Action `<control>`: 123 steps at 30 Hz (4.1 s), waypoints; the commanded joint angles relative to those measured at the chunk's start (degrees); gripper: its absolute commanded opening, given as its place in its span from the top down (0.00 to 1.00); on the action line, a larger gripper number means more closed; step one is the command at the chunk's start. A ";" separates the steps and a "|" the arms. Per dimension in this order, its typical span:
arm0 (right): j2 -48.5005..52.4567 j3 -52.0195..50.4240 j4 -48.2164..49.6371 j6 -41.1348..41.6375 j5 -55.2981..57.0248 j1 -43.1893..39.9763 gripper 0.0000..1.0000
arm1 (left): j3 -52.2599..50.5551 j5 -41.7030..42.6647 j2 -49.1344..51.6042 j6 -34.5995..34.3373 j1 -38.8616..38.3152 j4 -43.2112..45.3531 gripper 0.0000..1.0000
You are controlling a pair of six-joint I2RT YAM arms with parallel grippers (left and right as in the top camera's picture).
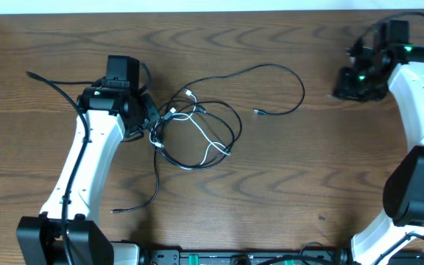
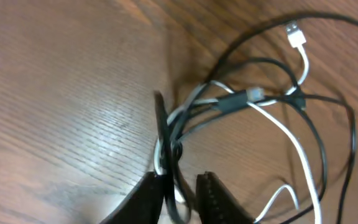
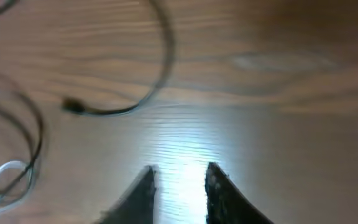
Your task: Untangle cables
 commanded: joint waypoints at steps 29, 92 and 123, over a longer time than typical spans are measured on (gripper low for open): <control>-1.81 0.15 2.47 -3.26 -5.18 5.03 0.44 | -9.40 5.35 10.67 14.03 -1.38 11.52 0.49; -1.81 0.15 2.97 -3.26 -5.16 6.25 0.42 | 0.72 12.85 19.02 27.98 -1.38 4.68 0.65; -1.81 0.15 3.06 -3.26 -5.16 6.47 0.41 | -3.85 9.62 19.32 27.74 -4.76 6.14 0.65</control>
